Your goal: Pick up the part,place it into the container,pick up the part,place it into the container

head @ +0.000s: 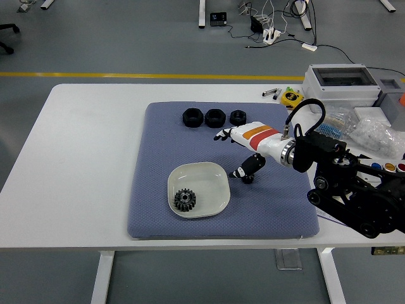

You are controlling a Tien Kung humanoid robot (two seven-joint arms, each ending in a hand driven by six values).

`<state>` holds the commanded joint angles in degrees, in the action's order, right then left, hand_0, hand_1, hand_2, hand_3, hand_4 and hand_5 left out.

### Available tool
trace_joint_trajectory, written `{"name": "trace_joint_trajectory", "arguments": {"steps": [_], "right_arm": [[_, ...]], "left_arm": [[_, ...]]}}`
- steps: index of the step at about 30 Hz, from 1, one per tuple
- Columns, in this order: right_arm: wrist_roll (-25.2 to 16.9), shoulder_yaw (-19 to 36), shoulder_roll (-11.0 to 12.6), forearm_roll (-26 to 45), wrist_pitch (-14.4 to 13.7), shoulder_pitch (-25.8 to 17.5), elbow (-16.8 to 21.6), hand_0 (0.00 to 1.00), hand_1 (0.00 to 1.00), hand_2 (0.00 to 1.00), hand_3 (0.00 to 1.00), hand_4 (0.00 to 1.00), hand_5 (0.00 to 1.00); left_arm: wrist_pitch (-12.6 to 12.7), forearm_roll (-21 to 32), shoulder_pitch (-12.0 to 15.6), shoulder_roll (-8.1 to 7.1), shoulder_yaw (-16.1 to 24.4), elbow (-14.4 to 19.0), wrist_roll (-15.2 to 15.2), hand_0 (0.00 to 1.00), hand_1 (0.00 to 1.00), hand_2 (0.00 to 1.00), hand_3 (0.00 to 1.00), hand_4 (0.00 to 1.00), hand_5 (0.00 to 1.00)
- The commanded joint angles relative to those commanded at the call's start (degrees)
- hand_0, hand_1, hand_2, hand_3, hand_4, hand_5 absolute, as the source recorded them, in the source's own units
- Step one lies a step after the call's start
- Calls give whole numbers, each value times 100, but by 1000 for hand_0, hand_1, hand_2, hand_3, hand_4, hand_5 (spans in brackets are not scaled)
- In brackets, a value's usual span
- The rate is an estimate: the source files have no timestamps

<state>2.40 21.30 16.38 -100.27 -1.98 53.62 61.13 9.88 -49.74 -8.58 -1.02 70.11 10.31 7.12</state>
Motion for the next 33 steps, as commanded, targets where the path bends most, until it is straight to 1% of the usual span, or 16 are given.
{"name": "trace_joint_trajectory", "arguments": {"steps": [1, 6, 7, 13, 14, 18, 19, 22, 25, 26, 31, 32, 33], "right_arm": [[-2, -12, 25, 8, 17, -35, -57, 577, 669, 733, 707, 897, 200], [-26, -97, 77, 42, 6, -132, -224, 577, 669, 733, 707, 897, 200], [-29, -131, 78, 49, -2, -154, -255, 554, 656, 714, 682, 869, 176], [-130, -273, 20, 81, -135, -244, -394, 554, 656, 714, 682, 869, 176], [-151, -295, 6, 88, -160, -254, -417, 508, 617, 644, 631, 802, 146], [-221, -379, -52, 137, -264, -279, -460, 508, 617, 644, 631, 802, 146], [-235, -395, -72, 152, -302, -279, -472, 474, 567, 583, 553, 710, 97], [-264, -450, -136, 179, -402, -262, -540, 474, 567, 583, 553, 710, 97], [-254, -488, -180, 190, -442, -245, -635, 474, 567, 583, 553, 710, 97], [-251, -497, -193, 196, -455, -241, -675, 433, 521, 543, 527, 636, 57], [-230, -517, -225, 220, -444, -232, -810, 433, 521, 543, 527, 636, 57], [-224, -520, -224, 225, -428, -233, -819, 408, 494, 520, 514, 613, 37], [-222, -524, -221, 230, -414, -234, -819, 408, 494, 520, 514, 613, 37]], "left_arm": [[3, -3, 1, 4, 0, 0, -1, 711, 614, 637, 563, 616, 681], [8, -7, 8, 15, -6, 0, -2, 711, 614, 637, 563, 616, 681], [7, -12, 9, 17, -8, 0, -2, 711, 617, 638, 561, 616, 682], [10, 11, 13, 25, -30, 0, -11, 711, 617, 638, 561, 616, 682], [13, 17, 11, 26, -33, 0, -12, 711, 620, 639, 563, 616, 682], [17, 47, 9, 29, -55, 0, -16, 711, 620, 639, 563, 616, 682], [16, 38, 8, 30, -53, 0, -13, 710, 622, 638, 563, 615, 682], [7, 30, 9, 30, -59, 0, -7, 710, 622, 638, 563, 615, 682], [6, 22, 13, 31, -56, 0, -2, 710, 622, 638, 563, 615, 682], [6, 27, 15, 32, -59, 0, -2, 710, 623, 637, 562, 615, 683], [1, 27, 21, 28, -70, 0, 3, 710, 623, 637, 562, 615, 683], [0, 30, 22, 26, -74, 0, 4, 710, 622, 640, 561, 614, 684], [-2, 27, 25, 25, -75, 0, 5, 710, 622, 640, 561, 614, 684]]}}
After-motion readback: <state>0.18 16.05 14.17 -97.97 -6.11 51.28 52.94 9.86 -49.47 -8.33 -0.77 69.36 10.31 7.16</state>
